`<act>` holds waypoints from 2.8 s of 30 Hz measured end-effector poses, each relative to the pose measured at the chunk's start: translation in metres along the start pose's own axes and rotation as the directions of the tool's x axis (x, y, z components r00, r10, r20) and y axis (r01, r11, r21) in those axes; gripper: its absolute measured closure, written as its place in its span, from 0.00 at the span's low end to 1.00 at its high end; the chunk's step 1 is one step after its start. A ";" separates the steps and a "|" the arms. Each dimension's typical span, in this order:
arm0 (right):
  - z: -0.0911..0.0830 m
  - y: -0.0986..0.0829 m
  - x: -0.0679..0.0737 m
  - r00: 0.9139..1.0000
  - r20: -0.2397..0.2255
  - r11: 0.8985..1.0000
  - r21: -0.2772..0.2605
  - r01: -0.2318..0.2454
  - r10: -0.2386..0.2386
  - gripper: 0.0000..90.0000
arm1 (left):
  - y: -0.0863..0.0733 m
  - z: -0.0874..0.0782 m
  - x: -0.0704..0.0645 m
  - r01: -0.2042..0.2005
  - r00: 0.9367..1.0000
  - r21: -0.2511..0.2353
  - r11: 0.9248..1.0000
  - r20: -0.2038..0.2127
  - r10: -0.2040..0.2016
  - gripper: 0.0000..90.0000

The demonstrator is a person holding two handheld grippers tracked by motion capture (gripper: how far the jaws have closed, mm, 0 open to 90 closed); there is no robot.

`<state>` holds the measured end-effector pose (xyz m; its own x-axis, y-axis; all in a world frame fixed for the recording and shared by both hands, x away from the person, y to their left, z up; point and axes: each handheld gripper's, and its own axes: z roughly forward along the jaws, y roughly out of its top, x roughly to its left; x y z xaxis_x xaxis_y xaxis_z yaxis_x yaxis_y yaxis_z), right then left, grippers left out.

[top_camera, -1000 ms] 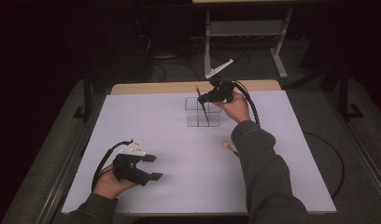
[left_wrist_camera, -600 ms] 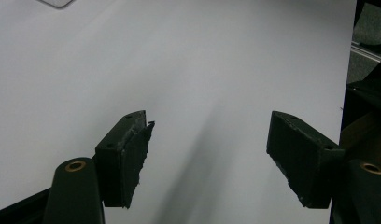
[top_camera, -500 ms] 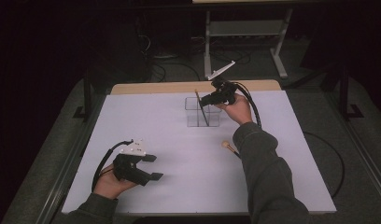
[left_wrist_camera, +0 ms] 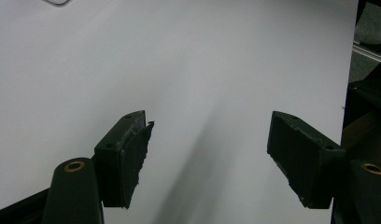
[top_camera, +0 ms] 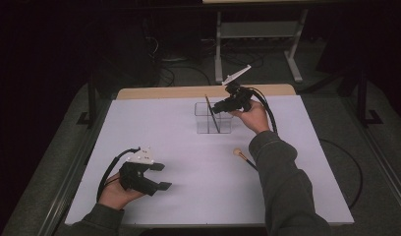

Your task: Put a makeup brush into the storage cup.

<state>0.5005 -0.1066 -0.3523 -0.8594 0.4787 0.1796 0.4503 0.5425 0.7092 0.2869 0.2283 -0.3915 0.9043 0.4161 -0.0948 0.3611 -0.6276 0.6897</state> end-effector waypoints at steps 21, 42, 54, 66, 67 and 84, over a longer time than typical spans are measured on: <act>-0.026 -0.003 0.011 0.999 0.021 0.999 -0.012 0.030 -0.030 0.71 | -0.001 -0.002 0.001 0.013 1.000 -0.014 1.000 0.002 -0.013 0.31; -0.042 -0.014 0.021 0.999 0.030 1.000 -0.008 0.011 -0.011 0.63 | 0.000 -0.001 0.001 0.010 1.000 -0.004 1.000 0.003 -0.010 0.31; -0.044 -0.024 0.025 1.000 0.030 1.000 -0.016 0.001 0.000 0.55 | -0.002 -0.004 0.003 0.016 1.000 -0.011 1.000 0.001 -0.016 0.31; -0.051 -0.041 0.028 0.998 0.052 0.999 -0.034 -0.026 0.028 0.47 | -0.001 -0.002 0.004 0.004 1.000 -0.003 1.000 0.002 -0.004 0.30; -0.052 -0.042 0.028 0.998 0.058 0.999 -0.030 -0.024 0.026 0.46 | -0.001 -0.002 0.004 0.006 1.000 -0.001 1.000 0.002 -0.006 0.30; -0.071 -0.058 0.038 0.995 0.089 0.998 -0.049 -0.033 0.037 0.38 | -0.001 -0.004 0.003 0.013 1.000 -0.010 1.000 -0.004 -0.013 0.30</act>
<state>0.4241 -0.1693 -0.3382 -0.8172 0.5581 0.1440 0.4657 0.4922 0.7354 0.2885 0.2330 -0.3900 0.8989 0.4265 -0.1009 0.3701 -0.6154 0.6959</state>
